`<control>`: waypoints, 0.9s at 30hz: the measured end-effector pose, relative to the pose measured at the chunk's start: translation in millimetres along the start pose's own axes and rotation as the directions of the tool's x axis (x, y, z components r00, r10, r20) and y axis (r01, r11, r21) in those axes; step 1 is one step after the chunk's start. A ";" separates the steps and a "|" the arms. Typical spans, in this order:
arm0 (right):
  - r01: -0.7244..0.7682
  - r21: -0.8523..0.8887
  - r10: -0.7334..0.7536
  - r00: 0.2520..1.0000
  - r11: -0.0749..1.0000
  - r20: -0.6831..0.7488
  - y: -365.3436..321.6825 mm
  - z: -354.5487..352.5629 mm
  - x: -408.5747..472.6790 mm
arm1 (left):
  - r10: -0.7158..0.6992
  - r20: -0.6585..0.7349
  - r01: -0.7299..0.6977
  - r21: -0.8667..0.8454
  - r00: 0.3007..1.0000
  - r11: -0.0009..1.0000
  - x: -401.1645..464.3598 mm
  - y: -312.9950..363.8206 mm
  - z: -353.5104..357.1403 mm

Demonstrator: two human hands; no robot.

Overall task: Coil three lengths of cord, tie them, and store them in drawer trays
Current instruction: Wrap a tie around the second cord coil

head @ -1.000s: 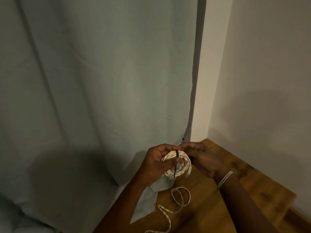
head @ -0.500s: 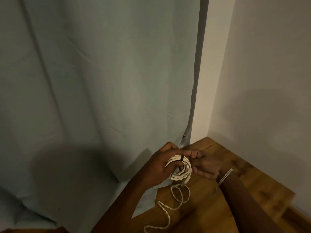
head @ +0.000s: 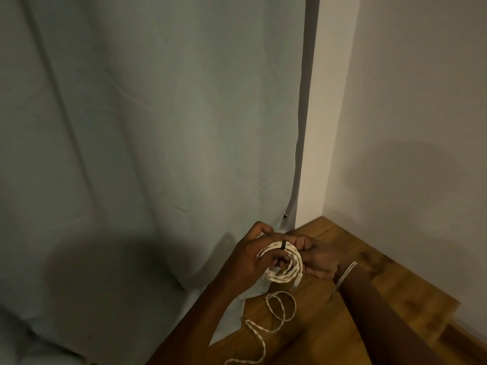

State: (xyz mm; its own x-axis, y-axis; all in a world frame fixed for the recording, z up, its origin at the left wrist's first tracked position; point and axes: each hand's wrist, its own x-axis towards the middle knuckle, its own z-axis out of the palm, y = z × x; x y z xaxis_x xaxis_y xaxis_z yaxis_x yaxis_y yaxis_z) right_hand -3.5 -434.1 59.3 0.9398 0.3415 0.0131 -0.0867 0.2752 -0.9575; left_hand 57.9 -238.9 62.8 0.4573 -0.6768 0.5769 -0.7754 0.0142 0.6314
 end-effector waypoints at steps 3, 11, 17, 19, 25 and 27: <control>0.064 -0.240 -0.090 0.991 0.969 -0.098 -7.0 3.4 2.8 | -0.024 -0.042 0.022 -0.039 0.999 0.999 2.2 -4.0 -3.6; 0.133 -0.534 -0.290 0.931 0.835 -0.221 -36.1 -1.0 3.5 | -0.019 0.018 0.020 -0.045 1.000 0.999 4.9 -9.7 -17.6; 0.225 -0.438 -0.341 0.917 0.870 -0.206 -36.5 6.3 4.5 | -0.128 -0.021 0.127 -0.044 0.992 0.991 6.4 -20.6 -17.5; 0.201 -0.489 -0.324 0.929 0.849 -0.180 -37.5 9.1 2.4 | -0.107 -0.029 0.107 0.013 0.994 0.994 4.5 -19.3 -23.9; 0.200 -0.619 -0.332 0.938 0.759 -0.104 -43.1 15.0 2.2 | -0.116 -0.079 0.109 -0.077 0.990 0.991 1.3 -20.0 -24.1; 0.217 -0.609 -0.354 0.929 0.763 -0.112 -44.6 14.8 3.7 | -0.119 -0.094 0.108 -0.119 0.988 0.987 2.1 -18.4 -24.1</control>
State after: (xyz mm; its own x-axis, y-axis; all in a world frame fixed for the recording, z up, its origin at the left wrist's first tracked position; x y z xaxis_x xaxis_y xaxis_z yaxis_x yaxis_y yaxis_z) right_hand -1.0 -431.8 106.3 0.9403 0.1196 0.3185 0.3394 -0.2630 -0.9031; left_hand 83.6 -222.9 64.9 0.5852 -0.6016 0.5436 -0.6641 0.0291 0.7471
